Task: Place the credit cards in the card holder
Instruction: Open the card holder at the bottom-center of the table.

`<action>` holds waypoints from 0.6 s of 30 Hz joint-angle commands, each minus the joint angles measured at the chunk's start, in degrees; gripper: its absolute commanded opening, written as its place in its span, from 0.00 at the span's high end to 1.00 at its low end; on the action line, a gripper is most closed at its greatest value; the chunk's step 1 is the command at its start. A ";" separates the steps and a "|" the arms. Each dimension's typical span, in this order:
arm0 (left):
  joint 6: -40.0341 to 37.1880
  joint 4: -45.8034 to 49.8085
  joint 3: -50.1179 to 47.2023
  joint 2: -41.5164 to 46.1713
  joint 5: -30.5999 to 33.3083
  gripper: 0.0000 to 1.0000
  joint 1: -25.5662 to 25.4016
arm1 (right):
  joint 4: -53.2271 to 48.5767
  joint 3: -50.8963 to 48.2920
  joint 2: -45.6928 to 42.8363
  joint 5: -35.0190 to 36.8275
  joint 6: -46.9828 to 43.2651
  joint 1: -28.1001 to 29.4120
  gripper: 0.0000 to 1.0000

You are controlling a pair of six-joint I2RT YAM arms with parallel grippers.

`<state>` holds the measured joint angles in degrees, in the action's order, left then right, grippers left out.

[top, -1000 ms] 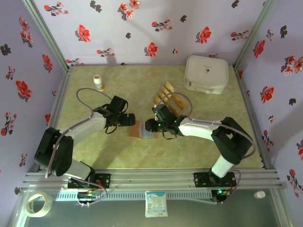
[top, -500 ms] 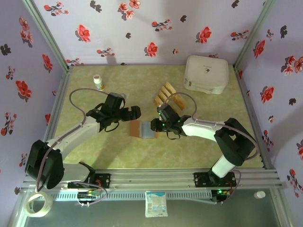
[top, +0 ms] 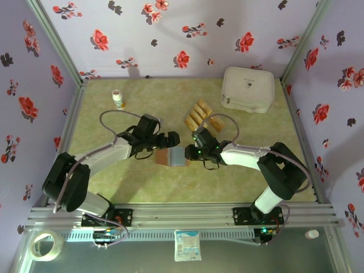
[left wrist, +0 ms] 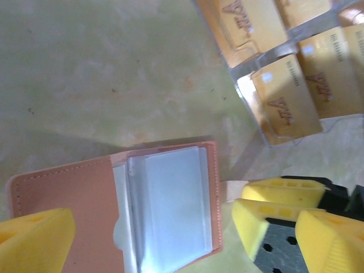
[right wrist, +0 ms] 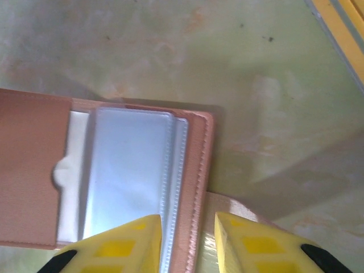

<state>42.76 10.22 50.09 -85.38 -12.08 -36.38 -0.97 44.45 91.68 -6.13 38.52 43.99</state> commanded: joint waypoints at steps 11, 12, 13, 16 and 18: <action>-6.05 3.29 0.89 -8.01 0.74 0.00 1.99 | 7.01 -8.04 -1.09 1.04 2.85 -2.25 0.71; -6.56 3.43 0.94 -8.30 0.74 0.00 2.02 | 7.23 -8.14 -1.06 0.90 2.98 -2.24 0.72; -6.97 3.56 1.00 -8.60 0.82 0.00 2.10 | 7.43 -8.33 -0.98 0.77 3.19 -2.24 0.71; -8.34 3.99 1.24 -8.92 1.22 0.00 2.26 | 7.56 -8.44 -1.27 0.28 3.53 -2.24 0.72; -9.20 4.20 1.42 -8.97 1.61 0.00 2.53 | 7.48 -8.48 -1.94 -0.31 3.83 -2.24 0.72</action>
<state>36.58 12.43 50.33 -93.76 -11.86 -34.48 6.46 37.26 90.67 -6.39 41.12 42.24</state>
